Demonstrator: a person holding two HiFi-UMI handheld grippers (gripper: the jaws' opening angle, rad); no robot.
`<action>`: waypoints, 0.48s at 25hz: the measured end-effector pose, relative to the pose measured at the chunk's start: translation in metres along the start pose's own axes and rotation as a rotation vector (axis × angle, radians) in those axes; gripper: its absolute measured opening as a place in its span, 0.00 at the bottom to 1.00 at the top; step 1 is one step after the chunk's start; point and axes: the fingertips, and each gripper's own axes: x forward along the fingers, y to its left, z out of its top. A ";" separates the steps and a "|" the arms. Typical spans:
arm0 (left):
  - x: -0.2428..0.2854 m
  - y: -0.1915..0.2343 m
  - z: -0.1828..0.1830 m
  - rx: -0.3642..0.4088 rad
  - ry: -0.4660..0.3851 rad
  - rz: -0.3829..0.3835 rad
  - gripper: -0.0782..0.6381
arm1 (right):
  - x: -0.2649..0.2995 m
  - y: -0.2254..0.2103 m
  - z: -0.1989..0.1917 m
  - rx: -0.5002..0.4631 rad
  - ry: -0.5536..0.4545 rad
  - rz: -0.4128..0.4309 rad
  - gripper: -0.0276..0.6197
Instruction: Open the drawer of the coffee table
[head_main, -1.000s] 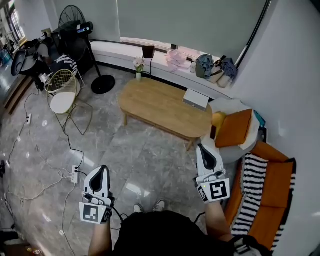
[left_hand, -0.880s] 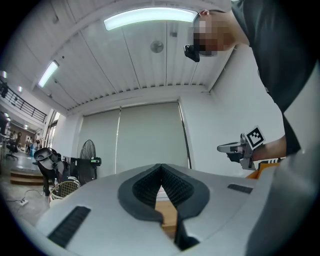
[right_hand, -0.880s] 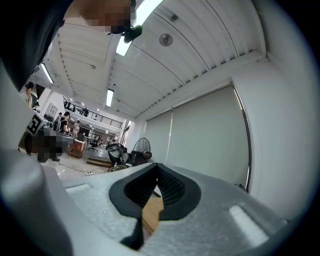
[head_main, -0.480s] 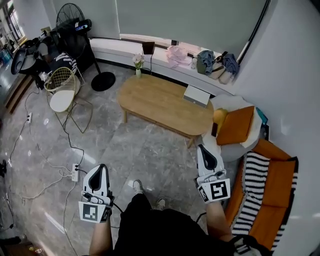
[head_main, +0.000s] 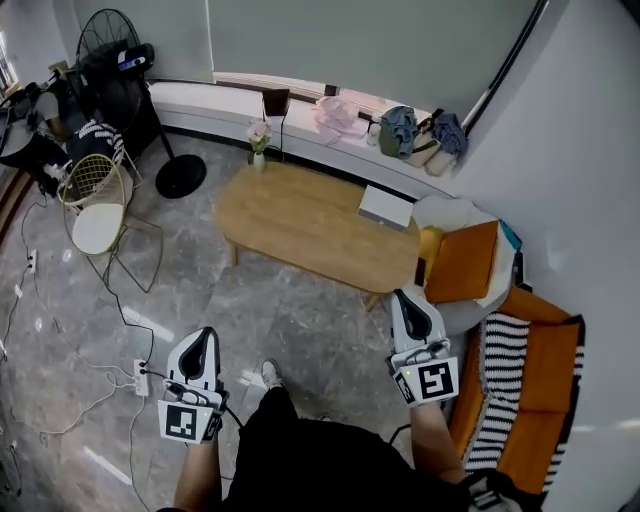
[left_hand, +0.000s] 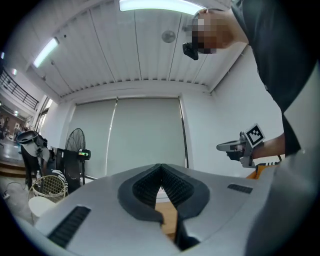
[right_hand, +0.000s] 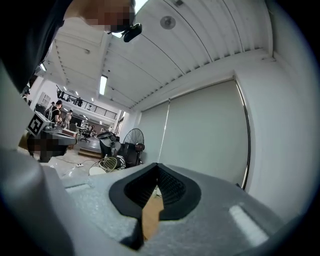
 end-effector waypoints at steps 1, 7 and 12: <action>0.012 0.015 0.002 0.000 -0.001 -0.010 0.12 | 0.017 0.001 0.005 -0.008 -0.001 -0.006 0.05; 0.061 0.086 -0.007 -0.028 0.025 -0.052 0.12 | 0.098 0.016 0.026 -0.028 -0.001 -0.024 0.05; 0.084 0.110 -0.022 -0.082 0.015 -0.068 0.12 | 0.129 0.020 0.032 -0.044 0.018 -0.027 0.05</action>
